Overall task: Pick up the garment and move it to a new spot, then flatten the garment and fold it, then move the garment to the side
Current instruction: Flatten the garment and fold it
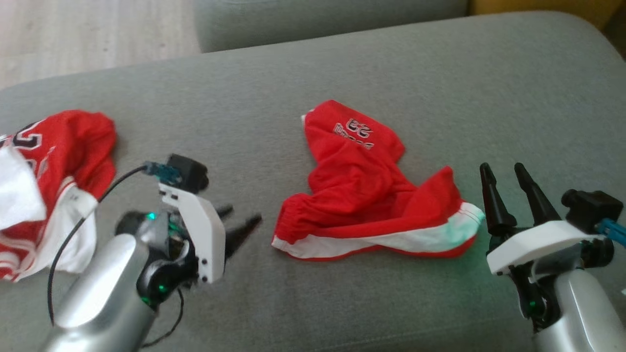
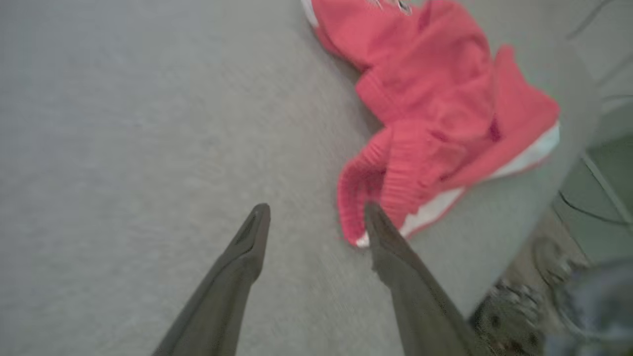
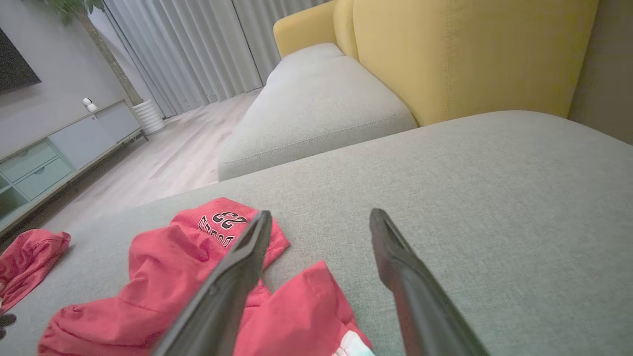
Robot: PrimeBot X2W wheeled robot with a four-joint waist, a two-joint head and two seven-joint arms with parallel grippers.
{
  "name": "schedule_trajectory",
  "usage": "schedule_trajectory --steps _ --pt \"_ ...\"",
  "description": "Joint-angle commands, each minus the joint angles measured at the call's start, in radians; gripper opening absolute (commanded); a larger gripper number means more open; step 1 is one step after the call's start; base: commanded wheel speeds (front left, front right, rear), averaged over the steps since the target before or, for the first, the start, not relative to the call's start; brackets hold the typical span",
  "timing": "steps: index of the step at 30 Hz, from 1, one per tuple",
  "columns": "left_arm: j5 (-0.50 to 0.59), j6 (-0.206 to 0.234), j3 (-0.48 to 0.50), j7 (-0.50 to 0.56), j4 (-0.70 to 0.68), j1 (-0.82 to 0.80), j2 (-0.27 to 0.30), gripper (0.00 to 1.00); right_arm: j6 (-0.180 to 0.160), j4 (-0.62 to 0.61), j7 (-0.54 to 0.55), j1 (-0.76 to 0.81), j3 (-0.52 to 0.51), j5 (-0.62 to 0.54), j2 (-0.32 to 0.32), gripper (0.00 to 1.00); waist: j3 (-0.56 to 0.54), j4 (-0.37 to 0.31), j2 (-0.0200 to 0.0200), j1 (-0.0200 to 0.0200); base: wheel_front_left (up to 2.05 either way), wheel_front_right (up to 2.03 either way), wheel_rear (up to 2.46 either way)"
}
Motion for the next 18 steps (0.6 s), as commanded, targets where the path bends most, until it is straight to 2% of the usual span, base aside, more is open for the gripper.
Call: schedule_trajectory --steps 1,5,9,18 --pt "-0.052 0.001 0.010 0.030 -0.028 -0.047 0.037 1.00 0.008 -0.026 -0.012 -0.041 0.025 -0.001 -0.001 1.00 0.016 -0.026 0.0000 0.0000 0.00 0.00 0.00" --pt "-0.237 0.000 -0.098 0.146 -0.041 -0.106 0.108 1.00 0.008 -0.011 -0.018 -0.058 0.032 0.005 -0.002 1.00 0.034 -0.066 0.0000 0.0000 0.00 0.00 0.00" --pt "-0.306 0.000 -0.175 0.171 -0.032 -0.165 0.161 1.00 0.008 0.001 -0.021 -0.072 0.043 0.010 -0.005 1.00 0.051 -0.095 0.0000 0.0000 0.00 0.00 0.00" --pt "-0.432 0.000 -0.306 0.143 0.025 -0.262 0.177 1.00 0.008 0.024 -0.029 -0.096 0.060 0.022 -0.010 1.00 0.073 -0.124 0.0000 0.0000 0.00 0.00 0.00"
